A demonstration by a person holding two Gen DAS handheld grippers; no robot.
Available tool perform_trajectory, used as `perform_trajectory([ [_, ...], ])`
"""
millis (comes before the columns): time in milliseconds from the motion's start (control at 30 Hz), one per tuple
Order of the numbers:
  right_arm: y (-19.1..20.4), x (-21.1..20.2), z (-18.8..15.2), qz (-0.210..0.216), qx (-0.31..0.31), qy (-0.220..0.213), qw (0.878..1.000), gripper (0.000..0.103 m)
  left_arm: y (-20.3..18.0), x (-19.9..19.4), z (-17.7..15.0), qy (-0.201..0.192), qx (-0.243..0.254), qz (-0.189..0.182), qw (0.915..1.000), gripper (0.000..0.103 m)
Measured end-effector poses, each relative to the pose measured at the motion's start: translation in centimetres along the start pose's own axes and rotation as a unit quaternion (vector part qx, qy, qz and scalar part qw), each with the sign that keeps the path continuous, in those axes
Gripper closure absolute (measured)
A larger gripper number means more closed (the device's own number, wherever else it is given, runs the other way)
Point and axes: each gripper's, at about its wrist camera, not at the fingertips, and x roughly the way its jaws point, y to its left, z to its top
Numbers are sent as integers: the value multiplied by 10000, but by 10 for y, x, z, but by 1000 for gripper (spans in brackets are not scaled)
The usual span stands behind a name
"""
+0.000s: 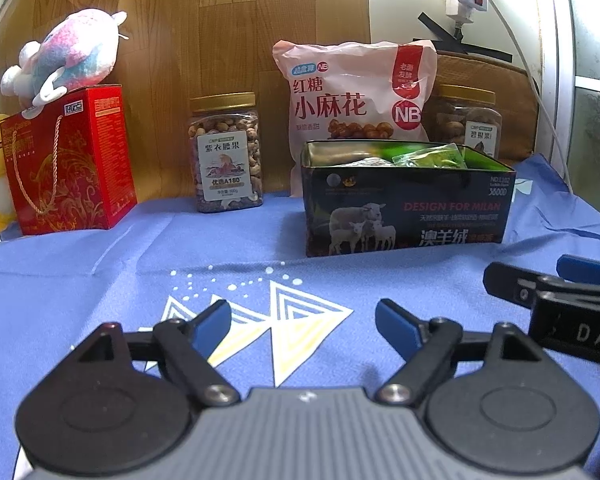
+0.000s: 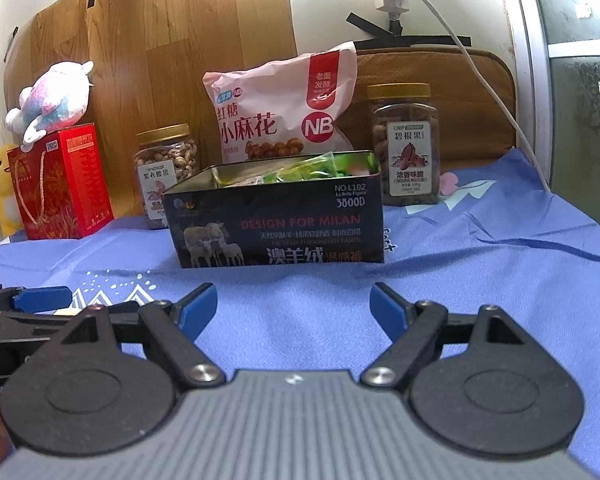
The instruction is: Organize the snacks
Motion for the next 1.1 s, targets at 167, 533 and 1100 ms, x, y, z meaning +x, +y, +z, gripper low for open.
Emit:
perform_trajectory([
  [167,-1,0,0,16,11,-9,10000,17,0,-1,0,7,7,42,10000,20],
  [533,-7,-12,-1,177,184,-360,9990,17,-2,1,0,58,36,196,9998,17],
  [1100,-10,-16,-2,182,263,-530,9981,16,-1,-1,0,-1,4,313,9995,3],
])
